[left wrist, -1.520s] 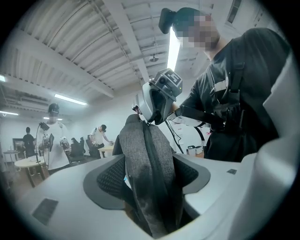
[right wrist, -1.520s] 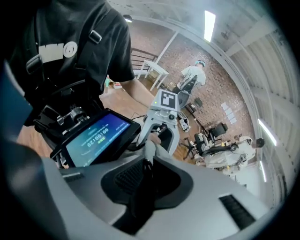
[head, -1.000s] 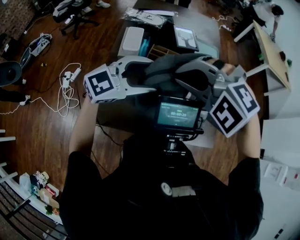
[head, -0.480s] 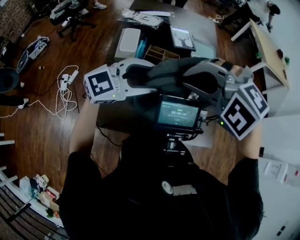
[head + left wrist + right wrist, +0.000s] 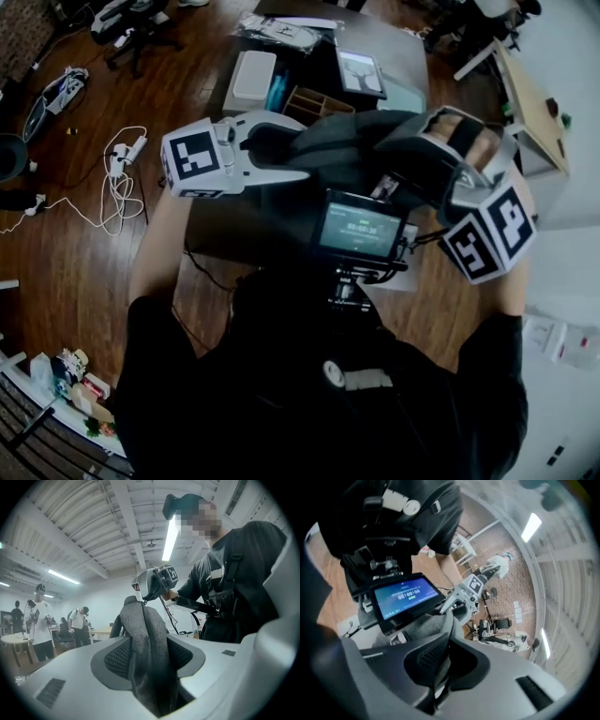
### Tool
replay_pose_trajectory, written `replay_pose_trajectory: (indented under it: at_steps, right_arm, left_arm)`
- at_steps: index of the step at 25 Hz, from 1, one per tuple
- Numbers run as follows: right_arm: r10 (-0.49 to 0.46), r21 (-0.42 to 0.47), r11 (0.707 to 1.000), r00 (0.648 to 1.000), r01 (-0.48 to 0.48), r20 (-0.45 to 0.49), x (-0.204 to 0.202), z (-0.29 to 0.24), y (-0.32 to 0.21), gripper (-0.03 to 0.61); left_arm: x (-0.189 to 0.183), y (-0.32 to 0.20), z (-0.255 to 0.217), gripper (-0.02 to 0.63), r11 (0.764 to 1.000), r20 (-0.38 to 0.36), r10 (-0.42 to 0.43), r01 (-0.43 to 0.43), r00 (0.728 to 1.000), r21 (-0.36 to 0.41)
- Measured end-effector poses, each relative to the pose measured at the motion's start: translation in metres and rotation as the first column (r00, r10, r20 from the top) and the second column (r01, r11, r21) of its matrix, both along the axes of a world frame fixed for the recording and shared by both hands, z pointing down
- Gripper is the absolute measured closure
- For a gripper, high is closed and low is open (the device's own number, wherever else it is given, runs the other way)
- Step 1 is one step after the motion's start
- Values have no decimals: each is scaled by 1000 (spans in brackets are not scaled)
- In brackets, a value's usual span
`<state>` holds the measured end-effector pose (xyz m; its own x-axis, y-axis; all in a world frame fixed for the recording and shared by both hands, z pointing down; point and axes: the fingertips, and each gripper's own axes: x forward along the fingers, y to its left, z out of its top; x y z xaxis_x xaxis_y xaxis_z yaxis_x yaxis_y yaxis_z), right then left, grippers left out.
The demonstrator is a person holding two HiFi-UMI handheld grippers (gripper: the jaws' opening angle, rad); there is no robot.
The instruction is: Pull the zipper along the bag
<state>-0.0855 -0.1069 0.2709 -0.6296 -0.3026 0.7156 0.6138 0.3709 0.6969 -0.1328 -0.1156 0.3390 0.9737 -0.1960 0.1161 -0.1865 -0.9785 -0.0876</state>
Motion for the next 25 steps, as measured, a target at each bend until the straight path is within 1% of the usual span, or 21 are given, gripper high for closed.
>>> replay_pose_trajectory:
  at_steps: [1, 3, 5, 8, 9, 11, 12, 13, 14, 15, 16, 18, 19, 20, 21, 22, 23, 24, 25]
  right_arm:
    - [-38, 87, 995, 999, 40, -29, -1, 4, -3, 560]
    - [-104, 225, 967, 991, 120, -83, -3, 8, -11, 560]
    - [-159, 312, 932, 981, 187, -114, -4, 9, -19, 560]
    - [-237, 419, 863, 959, 282, -157, -2, 14, -29, 558]
    - [-246, 434, 852, 956, 293, -162, -1, 16, -34, 557]
    - [-250, 444, 850, 959, 282, -132, -2, 18, -42, 549]
    - [-248, 446, 854, 963, 268, -104, -2, 19, -45, 546]
    - [-240, 437, 865, 968, 246, -69, -3, 19, -46, 546]
    - [-226, 414, 884, 974, 219, -32, -5, 19, -46, 540]
    - [-210, 387, 901, 978, 196, -4, -6, 20, -47, 537]
    - [-200, 366, 913, 980, 181, 12, -6, 22, -48, 538]
    - [-198, 351, 919, 980, 176, 27, -7, 24, -50, 549]
    - [-206, 357, 916, 978, 181, 33, -7, 23, -50, 551]
    - [-225, 383, 903, 974, 196, 33, -8, 20, -50, 552]
    - [-253, 434, 874, 967, 219, 22, -8, 18, -49, 552]
    - [-281, 493, 835, 960, 244, 0, -7, 15, -49, 552]
    - [-299, 536, 802, 954, 263, -21, -4, 13, -50, 552]
    - [-304, 548, 792, 952, 269, -30, 0, 11, -50, 552]
    - [-298, 534, 803, 954, 263, -23, 3, 9, -49, 552]
  left_arm:
    - [-2, -3, 2, 403, 1000, 9, 11, -11, 1000, -14]
    - [-5, -9, 4, 403, 998, -5, 32, -32, 999, -45]
    - [-6, -14, 4, 403, 996, -28, 49, -51, 998, -72]
    - [-7, -19, 4, 405, 993, -39, 65, -69, 997, -99]
    - [-8, -22, 4, 405, 993, -38, 61, -64, 997, -100]
    - [-8, -28, 3, 395, 995, -38, 40, -44, 998, -87]
    - [-7, -31, 3, 368, 996, -39, 28, -31, 999, -78]
    - [-7, -32, 3, 341, 997, -38, 16, -19, 999, -69]
    - [-8, -33, 3, 325, 998, -34, 4, -6, 999, -60]
    - [-8, -34, 2, 315, 999, -27, -10, 9, 1000, -50]
    - [-9, -35, 2, 307, 999, -17, -27, 26, 999, -38]
    - [-10, -39, 2, 304, 998, 0, -60, 60, 998, -19]
    - [-10, -39, 3, 309, 997, 2, -70, 70, 998, -16]
    - [-10, -39, 3, 341, 997, 1, -72, 72, 997, -21]
    - [-10, -37, 4, 376, 997, -4, -66, 66, 998, -33]
    - [-10, -35, 5, 398, 997, -12, -56, 56, 998, -46]
    - [-10, -33, 5, 411, 997, -20, -46, 45, 999, -57]
    - [-10, -30, 5, 425, 997, -26, -38, 36, 999, -63]
    - [-10, -28, 3, 434, 997, -29, -32, 30, 999, -68]
